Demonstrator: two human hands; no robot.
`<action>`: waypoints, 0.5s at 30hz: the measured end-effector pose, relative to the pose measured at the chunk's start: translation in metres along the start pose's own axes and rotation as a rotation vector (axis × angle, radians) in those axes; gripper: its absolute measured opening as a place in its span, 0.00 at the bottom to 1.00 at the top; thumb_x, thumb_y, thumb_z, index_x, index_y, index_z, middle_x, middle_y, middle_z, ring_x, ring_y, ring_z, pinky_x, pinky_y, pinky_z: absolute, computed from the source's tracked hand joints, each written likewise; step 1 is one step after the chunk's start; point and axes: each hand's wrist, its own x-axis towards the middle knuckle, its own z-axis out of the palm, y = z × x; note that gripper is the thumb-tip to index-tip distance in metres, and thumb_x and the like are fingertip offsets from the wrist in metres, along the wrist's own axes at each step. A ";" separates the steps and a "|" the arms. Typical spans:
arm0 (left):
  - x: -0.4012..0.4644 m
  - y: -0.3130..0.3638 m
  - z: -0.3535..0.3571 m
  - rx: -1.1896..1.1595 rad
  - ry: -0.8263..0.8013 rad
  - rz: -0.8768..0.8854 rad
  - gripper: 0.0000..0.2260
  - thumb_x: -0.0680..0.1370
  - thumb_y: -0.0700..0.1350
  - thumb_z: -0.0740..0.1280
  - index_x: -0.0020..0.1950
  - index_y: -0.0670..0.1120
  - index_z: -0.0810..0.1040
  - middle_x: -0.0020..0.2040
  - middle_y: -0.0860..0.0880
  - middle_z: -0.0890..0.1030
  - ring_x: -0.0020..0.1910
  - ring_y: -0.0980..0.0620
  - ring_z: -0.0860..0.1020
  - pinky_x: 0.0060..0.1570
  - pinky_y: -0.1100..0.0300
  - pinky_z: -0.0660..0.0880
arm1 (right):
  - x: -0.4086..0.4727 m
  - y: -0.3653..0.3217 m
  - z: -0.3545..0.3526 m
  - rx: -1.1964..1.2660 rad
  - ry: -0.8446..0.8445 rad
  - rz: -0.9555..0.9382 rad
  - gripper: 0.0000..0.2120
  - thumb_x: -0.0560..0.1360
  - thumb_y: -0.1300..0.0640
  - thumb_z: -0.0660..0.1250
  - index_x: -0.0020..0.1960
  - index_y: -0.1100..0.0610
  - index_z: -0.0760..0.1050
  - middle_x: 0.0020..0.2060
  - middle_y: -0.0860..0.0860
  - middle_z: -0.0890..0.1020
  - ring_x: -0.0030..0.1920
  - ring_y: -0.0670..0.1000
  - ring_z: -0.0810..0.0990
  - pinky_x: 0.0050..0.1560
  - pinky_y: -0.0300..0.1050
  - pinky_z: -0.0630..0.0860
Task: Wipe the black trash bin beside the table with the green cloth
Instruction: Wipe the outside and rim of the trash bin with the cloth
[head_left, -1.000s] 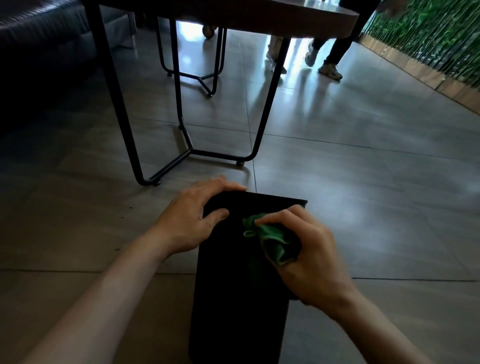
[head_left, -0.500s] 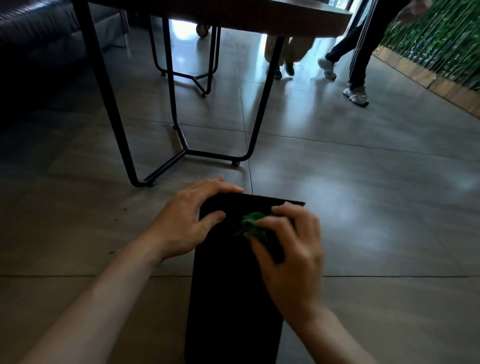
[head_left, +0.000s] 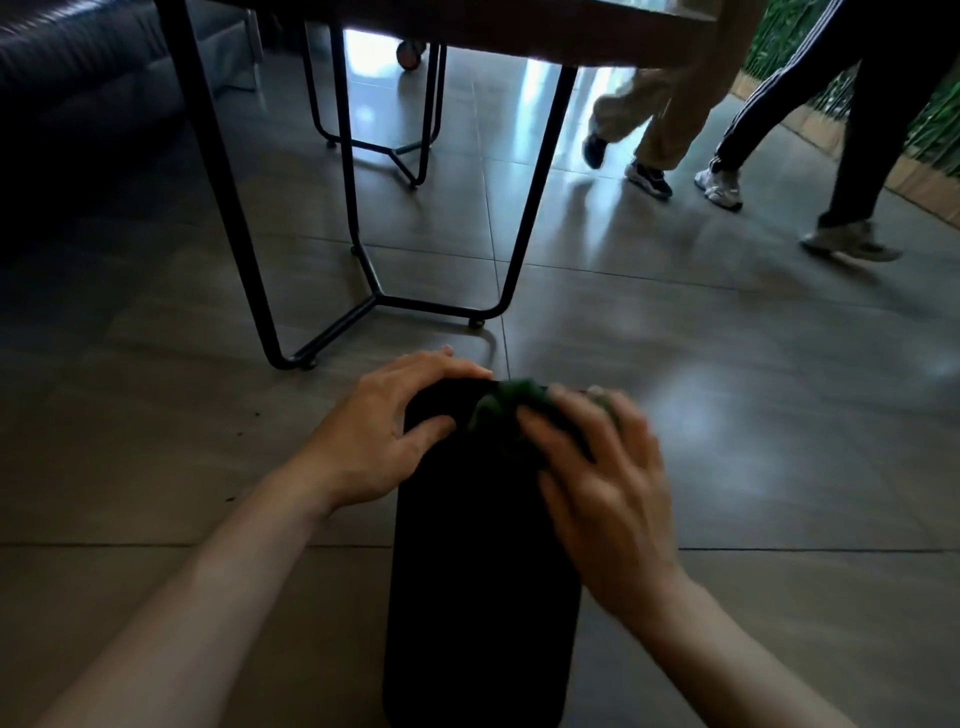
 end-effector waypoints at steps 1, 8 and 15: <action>0.000 0.000 0.000 -0.002 0.001 0.000 0.23 0.77 0.36 0.70 0.67 0.59 0.76 0.67 0.59 0.77 0.75 0.63 0.64 0.74 0.55 0.64 | 0.010 0.001 -0.001 0.003 0.040 0.083 0.16 0.81 0.57 0.66 0.69 0.52 0.78 0.68 0.55 0.78 0.67 0.65 0.72 0.65 0.60 0.72; -0.003 0.004 0.001 0.000 0.013 -0.008 0.23 0.77 0.37 0.70 0.66 0.61 0.76 0.67 0.59 0.77 0.75 0.64 0.65 0.74 0.51 0.65 | -0.070 -0.034 0.009 -0.101 -0.134 -0.495 0.16 0.85 0.55 0.56 0.61 0.43 0.81 0.65 0.49 0.78 0.65 0.59 0.78 0.60 0.55 0.79; -0.001 0.003 0.003 0.014 0.025 0.007 0.23 0.78 0.35 0.70 0.67 0.57 0.77 0.67 0.58 0.78 0.75 0.62 0.65 0.74 0.50 0.66 | -0.014 -0.019 0.002 0.018 -0.019 -0.015 0.19 0.85 0.51 0.57 0.75 0.49 0.69 0.62 0.52 0.81 0.64 0.62 0.76 0.58 0.58 0.76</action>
